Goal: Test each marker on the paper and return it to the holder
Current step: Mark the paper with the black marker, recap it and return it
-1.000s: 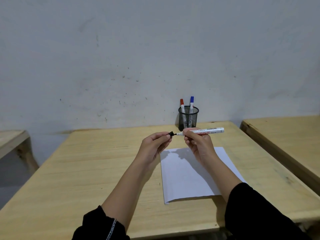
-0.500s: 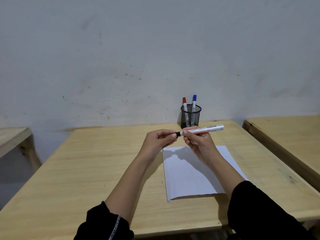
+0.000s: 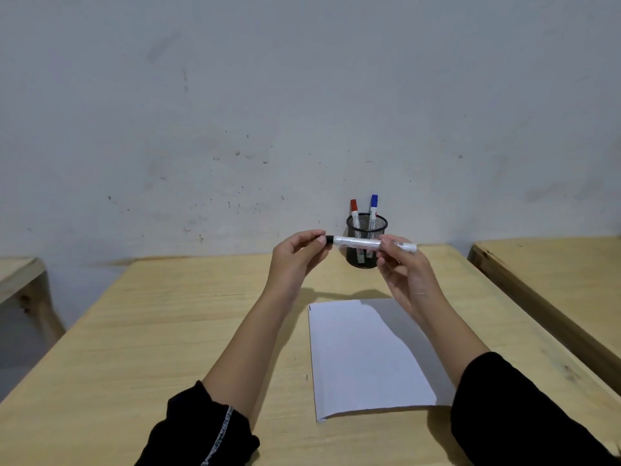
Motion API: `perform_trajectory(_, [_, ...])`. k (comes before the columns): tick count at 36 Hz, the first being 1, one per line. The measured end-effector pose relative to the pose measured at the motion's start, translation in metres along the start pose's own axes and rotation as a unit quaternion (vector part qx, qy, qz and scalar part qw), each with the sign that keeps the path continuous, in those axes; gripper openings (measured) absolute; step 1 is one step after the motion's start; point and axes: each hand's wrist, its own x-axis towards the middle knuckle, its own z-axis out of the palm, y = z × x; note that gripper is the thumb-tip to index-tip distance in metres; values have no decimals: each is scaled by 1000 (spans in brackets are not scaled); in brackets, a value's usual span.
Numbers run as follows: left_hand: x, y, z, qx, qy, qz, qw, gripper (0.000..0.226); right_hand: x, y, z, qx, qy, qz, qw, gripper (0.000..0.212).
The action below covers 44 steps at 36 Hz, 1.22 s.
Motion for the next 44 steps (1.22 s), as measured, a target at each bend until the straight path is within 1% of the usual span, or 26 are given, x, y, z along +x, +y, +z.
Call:
perform_trajectory(3, [15, 7, 12, -10, 17, 20, 1000, 13, 9, -8, -9, -99, -32, -4, 995, 11])
perform_trajectory(6, [32, 14, 25, 31, 17, 48, 998, 13, 19, -17, -15, -225, -70, -27, 971, 11])
perform_trajectory(8, [43, 16, 35, 75, 6, 68, 995, 14, 29, -23, -17, -323, -74, -44, 942, 12])
perform_trajectory(10, [54, 17, 45, 106, -4, 83, 991, 14, 40, -26, -17, -414, -75, -63, 905, 14])
perform_trajectory(12, [65, 17, 55, 134, -17, 98, 986, 14, 51, -27, -18, -474, -78, -79, 874, 17])
perform_trajectory(13, [69, 16, 59, 151, -24, 104, 983, 14, 56, -28, -19, -491, -78, -83, 864, 18])
perform_trajectory(15, [79, 15, 67, 183, -33, 112, 976, 15, 65, -28, -19, -508, -77, -90, 853, 18])
perform_trajectory(19, [97, 7, 73, 225, -46, 138, 963, 7, 84, -28, -19, -517, -57, -107, 847, 17])
perform_trajectory(21, [105, 0, 69, 282, -34, 142, 948, 13, 93, -28, -21, -512, -36, -120, 850, 13])
perform_trajectory(24, [113, -17, 56, 388, -39, 135, 911, 24, 106, -32, -20, -493, 5, -166, 854, 13])
perform_trajectory(25, [115, -25, 51, 414, -51, 121, 901, 23, 109, -34, -19, -485, 12, -184, 855, 16])
perform_trajectory(28, [117, -51, 41, 457, -66, 78, 884, 42, 121, -36, -18, -470, 19, -223, 854, 20])
perform_trajectory(30, [118, -64, 38, 462, -59, 64, 883, 51, 128, -35, -18, -466, 25, -232, 853, 21])
perform_trajectory(33, [122, -78, 38, 465, -51, 46, 883, 55, 138, -31, -18, -471, 21, -231, 851, 21])
perform_trajectory(36, [126, -89, 41, 421, -53, 41, 905, 54, 146, -24, -21, -505, 8, -204, 838, 16])
perform_trajectory(38, [127, -94, 43, 394, -53, 33, 917, 59, 149, -20, -23, -521, 9, -183, 834, 10])
perform_trajectory(39, [129, -97, 44, 388, -53, 33, 920, 62, 151, -18, -23, -527, 13, -180, 830, 10])
perform_trajectory(44, [138, -113, 42, 373, -55, 32, 926, 68, 158, -14, -26, -585, 41, -171, 792, 20])
